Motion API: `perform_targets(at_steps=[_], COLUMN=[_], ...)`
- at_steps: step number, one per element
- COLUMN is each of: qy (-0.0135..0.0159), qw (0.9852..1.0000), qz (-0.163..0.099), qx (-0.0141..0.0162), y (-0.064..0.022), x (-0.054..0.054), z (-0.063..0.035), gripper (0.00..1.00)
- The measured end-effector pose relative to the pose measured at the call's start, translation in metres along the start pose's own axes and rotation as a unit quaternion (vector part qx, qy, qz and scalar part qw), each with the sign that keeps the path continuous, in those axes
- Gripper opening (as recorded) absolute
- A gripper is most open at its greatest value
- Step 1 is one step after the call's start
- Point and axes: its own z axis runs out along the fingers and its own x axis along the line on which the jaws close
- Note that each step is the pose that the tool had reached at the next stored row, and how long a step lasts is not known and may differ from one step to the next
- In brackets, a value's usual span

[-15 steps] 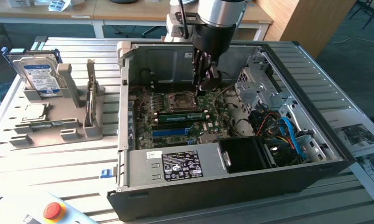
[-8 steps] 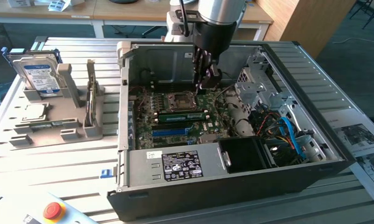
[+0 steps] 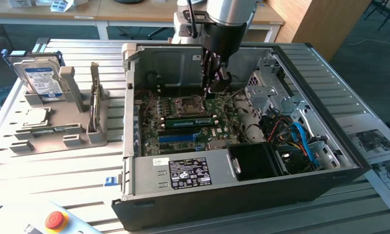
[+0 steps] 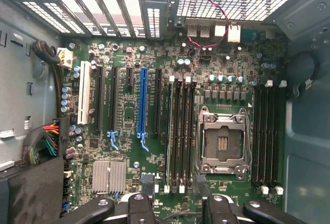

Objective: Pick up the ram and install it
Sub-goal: 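Press down the ram until it locks into place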

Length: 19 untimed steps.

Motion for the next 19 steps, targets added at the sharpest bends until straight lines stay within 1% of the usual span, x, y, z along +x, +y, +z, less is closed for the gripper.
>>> perform_targets(at_steps=[3,5,6,8,9,10,19], qy=[0.0,0.0,0.0,0.0,0.0,0.0,0.0], qw=[1.0,1.0,1.0,1.0,1.0,1.0,1.0], qz=[0.0,0.0,0.0,0.0,0.0,0.0,0.0], qx=[0.0,0.0,0.0,0.0,0.0,0.0,0.0], y=[0.0,0.0,0.0,0.0,0.0,0.0,0.0], x=[0.0,0.0,0.0,0.0,0.0,0.0,0.0], z=[0.0,0.0,0.0,0.0,0.0,0.0,0.0], gripper=[0.41,0.28,0.28,0.17,0.17,0.11,0.1])
